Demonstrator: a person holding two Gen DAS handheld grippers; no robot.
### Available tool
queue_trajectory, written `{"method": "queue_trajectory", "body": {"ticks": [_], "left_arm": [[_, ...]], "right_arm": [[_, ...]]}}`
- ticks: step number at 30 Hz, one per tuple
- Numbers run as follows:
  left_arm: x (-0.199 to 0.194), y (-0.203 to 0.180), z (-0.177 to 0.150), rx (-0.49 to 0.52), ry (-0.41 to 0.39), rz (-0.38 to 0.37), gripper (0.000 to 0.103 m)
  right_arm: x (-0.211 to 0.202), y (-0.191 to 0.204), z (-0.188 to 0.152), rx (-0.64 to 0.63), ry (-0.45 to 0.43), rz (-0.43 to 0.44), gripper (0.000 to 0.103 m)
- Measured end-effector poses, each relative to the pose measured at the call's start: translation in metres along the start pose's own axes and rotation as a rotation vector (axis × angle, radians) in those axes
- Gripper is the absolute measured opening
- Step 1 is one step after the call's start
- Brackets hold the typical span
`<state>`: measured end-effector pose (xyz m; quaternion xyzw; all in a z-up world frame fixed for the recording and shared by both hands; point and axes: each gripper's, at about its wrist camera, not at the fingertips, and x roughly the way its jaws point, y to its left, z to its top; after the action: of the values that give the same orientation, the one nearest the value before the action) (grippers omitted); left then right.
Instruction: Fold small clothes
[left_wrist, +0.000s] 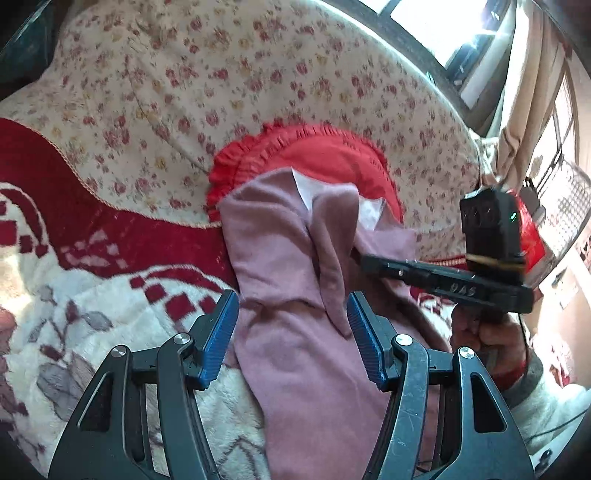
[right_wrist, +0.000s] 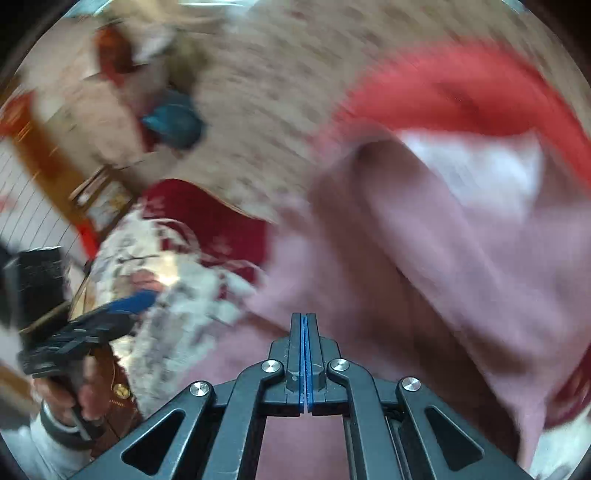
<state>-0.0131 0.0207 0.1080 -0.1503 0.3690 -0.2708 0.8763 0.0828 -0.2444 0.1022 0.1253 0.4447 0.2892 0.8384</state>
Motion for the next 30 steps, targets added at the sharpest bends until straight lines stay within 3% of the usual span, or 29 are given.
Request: {"method": "queue_trajectory", "body": {"ticks": [2, 5, 6, 9, 13, 15, 16, 18, 24, 28, 30], "left_arm": [[-0.001, 0.005, 0.001, -0.035, -0.003, 0.006, 0.061], [-0.002, 0.007, -0.002, -0.036, 0.003, -0.001, 0.062], [-0.001, 0.006, -0.004, -0.023, 0.007, 0.008, 0.063], [0.006, 0.006, -0.008, -0.004, 0.026, 0.033, 0.063], [0.013, 0.009, -0.011, -0.039, 0.040, 0.011, 0.063], [0.015, 0.007, -0.011, -0.038, 0.041, 0.001, 0.063], [0.016, 0.006, -0.012, -0.030, 0.043, 0.003, 0.063], [0.015, 0.004, -0.011, -0.021, 0.046, 0.012, 0.063], [-0.008, 0.012, -0.001, -0.039, -0.032, 0.023, 0.063], [-0.021, 0.021, 0.004, -0.099, -0.095, 0.004, 0.063], [-0.020, 0.023, 0.004, -0.110, -0.093, 0.004, 0.063]], "right_arm": [[0.006, 0.014, 0.017, -0.009, -0.030, 0.017, 0.000], [0.012, 0.013, 0.018, -0.026, -0.033, -0.104, 0.002], [0.013, 0.011, 0.011, -0.030, -0.016, -0.150, 0.007], [0.006, -0.021, -0.020, 0.003, 0.014, -0.264, 0.037], [0.021, -0.065, -0.048, 0.055, 0.063, -0.375, 0.037], [0.025, -0.072, -0.050, 0.059, 0.033, -0.352, 0.037], [0.025, -0.072, -0.049, 0.063, 0.016, -0.348, 0.030], [0.026, -0.070, -0.048, 0.078, 0.032, -0.295, 0.003], [0.001, -0.014, -0.020, 0.042, -0.032, -0.034, 0.003], [0.035, 0.023, 0.035, 0.070, -0.093, 0.121, 0.003], [0.072, 0.038, 0.057, 0.114, -0.066, 0.207, 0.003]]}}
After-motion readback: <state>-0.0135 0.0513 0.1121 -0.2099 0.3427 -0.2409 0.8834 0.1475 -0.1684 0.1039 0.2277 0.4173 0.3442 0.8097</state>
